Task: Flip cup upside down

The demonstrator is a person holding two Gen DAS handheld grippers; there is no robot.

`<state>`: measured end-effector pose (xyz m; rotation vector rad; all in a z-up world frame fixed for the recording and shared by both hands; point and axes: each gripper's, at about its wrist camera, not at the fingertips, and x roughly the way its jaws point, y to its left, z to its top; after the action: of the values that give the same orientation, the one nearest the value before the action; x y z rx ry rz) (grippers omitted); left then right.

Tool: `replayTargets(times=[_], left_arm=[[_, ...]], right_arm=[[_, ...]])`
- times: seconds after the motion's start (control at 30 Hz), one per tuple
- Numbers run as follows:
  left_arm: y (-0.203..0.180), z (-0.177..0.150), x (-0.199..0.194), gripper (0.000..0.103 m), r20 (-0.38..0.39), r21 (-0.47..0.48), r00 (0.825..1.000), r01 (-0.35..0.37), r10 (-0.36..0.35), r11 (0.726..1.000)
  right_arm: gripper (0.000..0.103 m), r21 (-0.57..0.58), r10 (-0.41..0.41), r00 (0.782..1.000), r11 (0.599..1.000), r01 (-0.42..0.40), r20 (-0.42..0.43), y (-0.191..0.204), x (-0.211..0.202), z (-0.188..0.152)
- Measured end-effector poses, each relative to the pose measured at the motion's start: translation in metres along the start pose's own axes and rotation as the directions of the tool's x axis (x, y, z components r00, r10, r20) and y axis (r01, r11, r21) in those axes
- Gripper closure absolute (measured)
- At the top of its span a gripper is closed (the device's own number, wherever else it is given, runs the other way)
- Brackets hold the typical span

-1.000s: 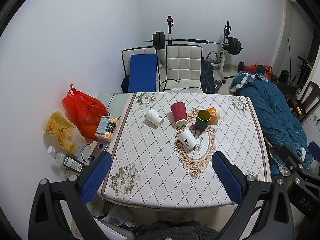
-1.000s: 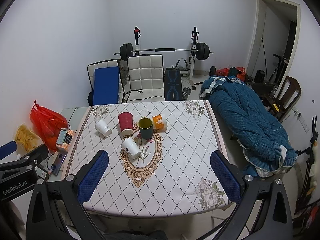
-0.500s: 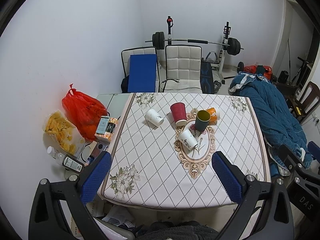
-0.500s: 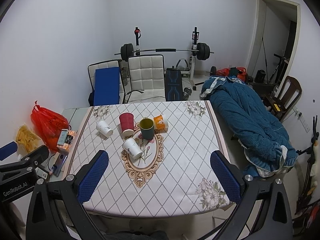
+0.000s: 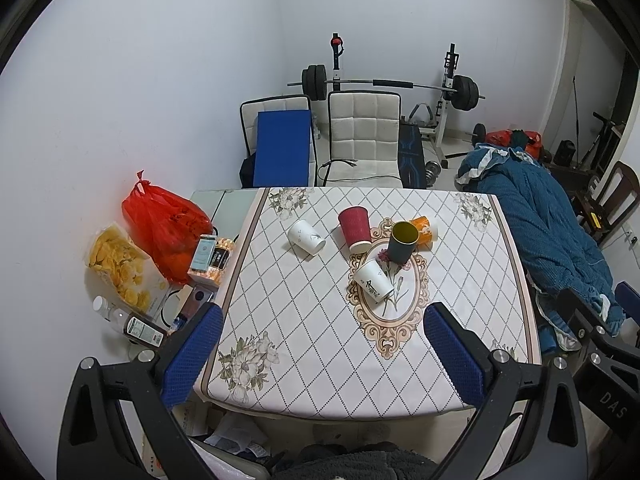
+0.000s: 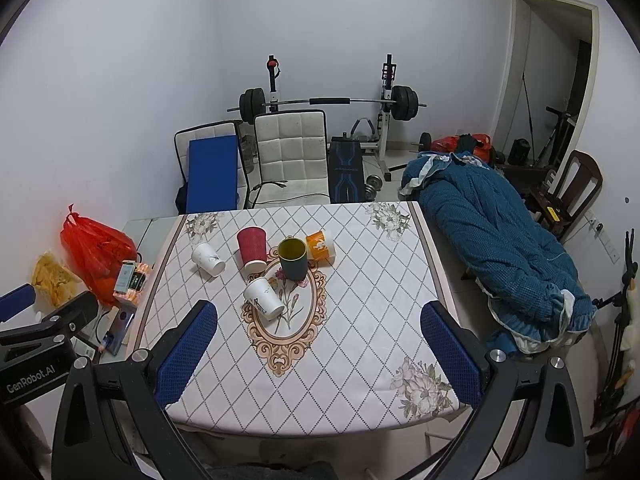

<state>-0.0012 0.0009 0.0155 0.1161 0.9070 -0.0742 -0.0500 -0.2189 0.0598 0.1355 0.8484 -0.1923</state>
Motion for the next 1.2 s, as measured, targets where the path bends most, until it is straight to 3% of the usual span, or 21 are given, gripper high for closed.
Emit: replayTargets(times=[0.93,1.2], left_arm=[[-0.002,0.000,-0.002,0.000,0.001,-0.006,1.000,-0.001,0.001,1.000],[-0.020,0.010,0.014,0.000,-0.024,-0.027,0.999,-0.047,0.047,0.999]], right_arm=[[0.000,0.016,0.002,1.000,1.000,-0.002,0.004,-0.004,0.002,0.014],[0.000,0.030,0.026,0.999,0.999,-0.026,-0.022,-0.007,0.020,0.025]])
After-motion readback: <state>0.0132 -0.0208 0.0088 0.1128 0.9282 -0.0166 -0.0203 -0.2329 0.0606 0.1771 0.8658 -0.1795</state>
